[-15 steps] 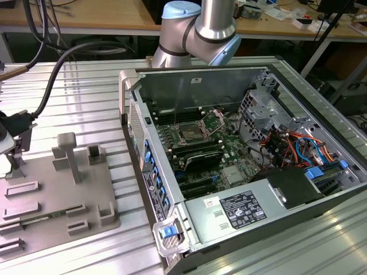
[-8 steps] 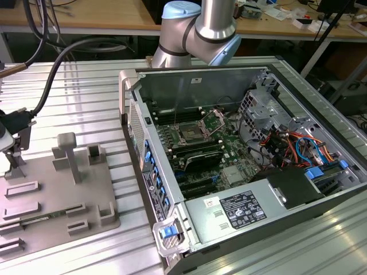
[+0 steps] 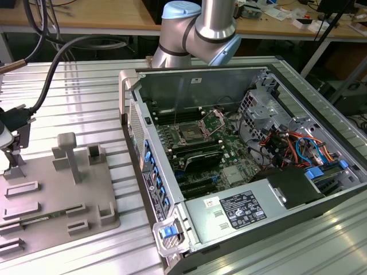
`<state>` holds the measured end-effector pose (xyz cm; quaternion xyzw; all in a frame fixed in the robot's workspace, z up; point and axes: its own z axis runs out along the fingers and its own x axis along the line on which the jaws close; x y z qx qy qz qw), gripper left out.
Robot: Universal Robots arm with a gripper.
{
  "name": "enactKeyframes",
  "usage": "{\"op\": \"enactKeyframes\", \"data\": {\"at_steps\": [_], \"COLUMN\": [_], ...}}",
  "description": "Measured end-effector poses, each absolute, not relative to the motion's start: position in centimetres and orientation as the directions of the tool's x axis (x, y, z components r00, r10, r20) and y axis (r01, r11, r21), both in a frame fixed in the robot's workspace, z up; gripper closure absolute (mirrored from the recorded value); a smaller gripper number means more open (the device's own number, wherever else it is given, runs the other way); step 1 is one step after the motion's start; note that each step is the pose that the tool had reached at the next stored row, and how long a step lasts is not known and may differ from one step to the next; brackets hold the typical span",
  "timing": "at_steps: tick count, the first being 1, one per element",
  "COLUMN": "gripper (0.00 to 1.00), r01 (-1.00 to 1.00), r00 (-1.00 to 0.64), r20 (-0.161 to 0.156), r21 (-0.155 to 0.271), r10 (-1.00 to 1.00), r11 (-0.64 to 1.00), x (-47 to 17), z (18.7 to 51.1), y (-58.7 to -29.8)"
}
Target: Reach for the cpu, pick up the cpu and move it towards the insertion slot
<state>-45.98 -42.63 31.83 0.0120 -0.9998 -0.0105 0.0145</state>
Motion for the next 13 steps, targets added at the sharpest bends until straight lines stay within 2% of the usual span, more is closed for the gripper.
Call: {"op": "enactKeyframes", "data": {"at_steps": [13], "gripper": [0.45], "r01": [-0.024], "r00": [-0.999], "r20": [0.029], "r21": [0.021], "r10": [-0.024], "r11": [0.999], "x": [-45.97], "z": [32.15], "y": [-42.63]}}
